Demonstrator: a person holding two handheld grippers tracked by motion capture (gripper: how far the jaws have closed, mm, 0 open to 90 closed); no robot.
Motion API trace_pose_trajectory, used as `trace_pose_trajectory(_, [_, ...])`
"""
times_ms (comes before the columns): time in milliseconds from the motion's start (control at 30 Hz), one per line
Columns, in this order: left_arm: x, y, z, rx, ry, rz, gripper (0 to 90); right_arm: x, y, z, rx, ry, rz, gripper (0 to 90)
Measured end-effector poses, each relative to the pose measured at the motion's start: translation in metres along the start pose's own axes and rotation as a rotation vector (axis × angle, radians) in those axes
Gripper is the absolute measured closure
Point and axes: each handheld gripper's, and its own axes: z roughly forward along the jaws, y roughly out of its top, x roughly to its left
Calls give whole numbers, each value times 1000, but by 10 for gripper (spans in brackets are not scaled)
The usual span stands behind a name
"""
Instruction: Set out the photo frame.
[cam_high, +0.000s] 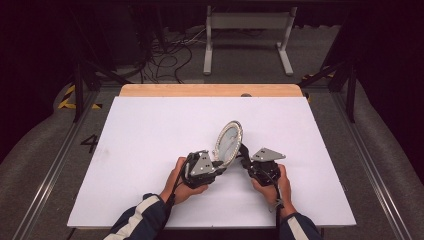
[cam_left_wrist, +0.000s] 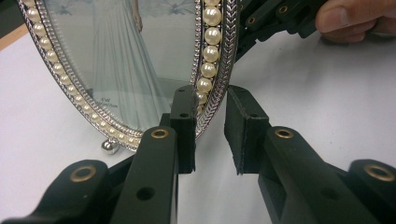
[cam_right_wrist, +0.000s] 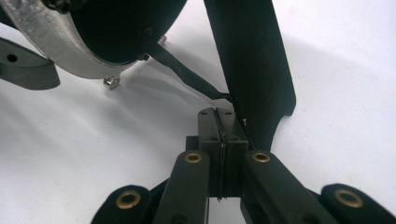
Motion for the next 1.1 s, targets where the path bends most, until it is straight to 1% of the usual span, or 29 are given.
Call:
trace_pose_trajectory(67, [0, 0, 1, -5, -4, 3, 740, -4, -2, 2, 6, 18, 14, 880])
trace_pose_trajectory(133, [1, 0, 0, -9, -5, 8, 743, -6, -4, 3, 4, 26, 17, 875])
trace_pose_trajectory(267, [0, 1, -4, -15, -10, 9, 761, -6, -5, 1, 1, 27, 10, 866])
trace_pose_trajectory(333, [0, 1, -8, -13, -13, 16, 763, -5, -5, 1, -3, 34, 13, 839])
trace_pose_trajectory(400, [0, 1, -11, -9, -13, 21, 791, -4, -6, 0, -10, 38, 12, 824])
trace_pose_trajectory(433, [-1, 2, -18, 12, 5, 49, 796, -3, -7, -4, -23, 42, 15, 805])
trace_pose_trajectory(467, [-1, 2, -18, 12, 5, 49, 801, -3, -7, -4, -23, 42, 15, 805])
trace_pose_trajectory(500, [0, 1, -23, 4, 5, 41, 801, -2, -7, -6, -26, 41, 14, 792])
trace_pose_trajectory(600, [2, -3, -36, 3, 8, 29, 801, 2, -7, -13, -47, 34, 23, 758])
trace_pose_trajectory(667, [4, -8, -46, 4, 20, 18, 787, 5, -7, -17, -55, 34, 19, 717])
trace_pose_trajectory(733, [6, -13, -59, 8, 38, 6, 765, 11, -7, -21, -66, 44, 7, 685])
trace_pose_trajectory(767, [8, -17, -65, 3, 48, -11, 752, 14, -7, -23, -68, 46, 5, 667])
trace_pose_trajectory(800, [8, -17, -65, 3, 48, -11, 742, 14, -7, -23, -68, 46, 5, 667])
trace_pose_trajectory(833, [9, -22, -72, -1, 54, -31, 731, 17, -7, -26, -79, 61, 6, 649])
trace_pose_trajectory(867, [9, -26, -76, 0, 66, -41, 731, 20, -7, -28, -89, 73, 3, 632])
trace_pose_trajectory(900, [9, -33, -82, 16, 84, -54, 682, 25, -7, -30, -96, 84, -8, 605])
trace_pose_trajectory(933, [9, -38, -86, 24, 96, -64, 660, 27, -6, -30, -103, 93, -9, 590])
trace_pose_trajectory(967, [8, -42, -90, 33, 100, -66, 655, 29, -6, -31, -110, 99, -8, 574])
trace_pose_trajectory(1000, [8, -42, -90, 33, 100, -66, 644, 29, -6, -31, -110, 99, -8, 574])
trace_pose_trajectory(1033, [8, -51, -99, 49, 124, -78, 626, 32, -3, -29, -109, 108, -3, 551])
trace_pose_trajectory(1100, [8, -60, -108, 62, 137, -112, 567, 36, -2, -27, -108, 107, -5, 525])
